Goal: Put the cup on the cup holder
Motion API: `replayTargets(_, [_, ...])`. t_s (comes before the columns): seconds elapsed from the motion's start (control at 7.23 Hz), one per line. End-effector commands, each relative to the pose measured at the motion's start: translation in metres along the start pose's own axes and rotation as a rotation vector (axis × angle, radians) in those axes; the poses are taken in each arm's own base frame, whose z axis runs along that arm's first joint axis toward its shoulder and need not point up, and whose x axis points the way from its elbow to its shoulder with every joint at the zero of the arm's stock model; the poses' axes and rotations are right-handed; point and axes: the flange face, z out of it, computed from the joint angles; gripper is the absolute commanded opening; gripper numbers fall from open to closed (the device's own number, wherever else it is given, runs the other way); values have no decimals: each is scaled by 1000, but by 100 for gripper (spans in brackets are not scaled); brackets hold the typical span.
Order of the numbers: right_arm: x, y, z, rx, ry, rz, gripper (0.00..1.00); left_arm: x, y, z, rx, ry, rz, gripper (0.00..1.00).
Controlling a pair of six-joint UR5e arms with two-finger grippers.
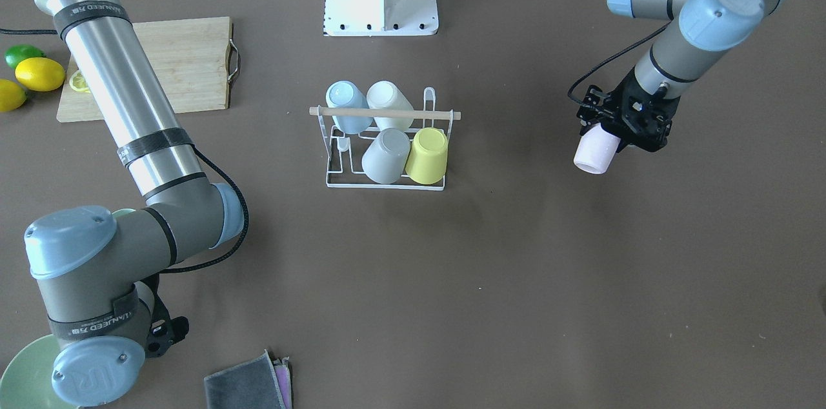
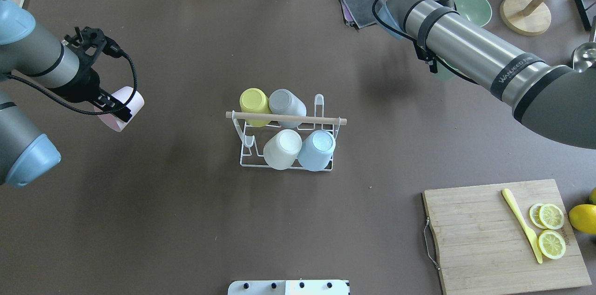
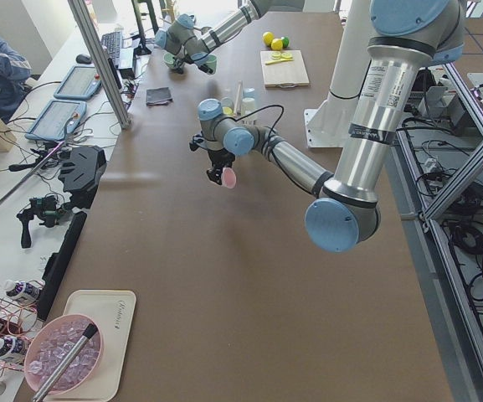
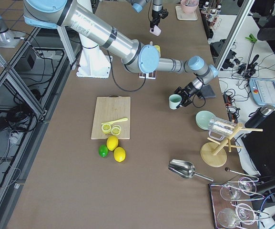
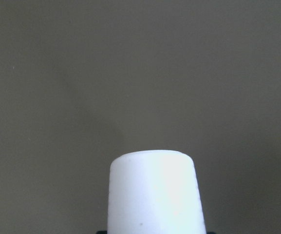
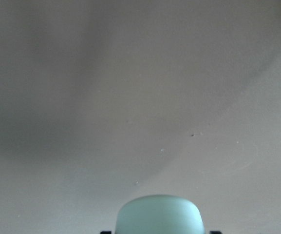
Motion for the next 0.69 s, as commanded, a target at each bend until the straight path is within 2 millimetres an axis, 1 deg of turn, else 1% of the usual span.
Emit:
replayTargets(0.0, [-45, 28, -75, 111, 14, -34, 0, 37, -7, -26, 294, 49, 10, 43])
replayTargets(0.14, [-70, 45, -102, 201, 29, -22, 0, 65, -8, -29, 444, 29, 67, 42])
replayTargets(0.28, [-89, 65, -96, 287, 10, -32, 0, 91, -4, -27, 535, 32, 104, 40])
replayTargets(0.42, [-102, 83, -104, 385, -3, -30, 0, 91, 17, -43, 562, 49, 105, 40])
replayTargets(0.55, [-118, 99, -121, 461, 4, -81, 0, 90, 36, -64, 604, 65, 114, 40])
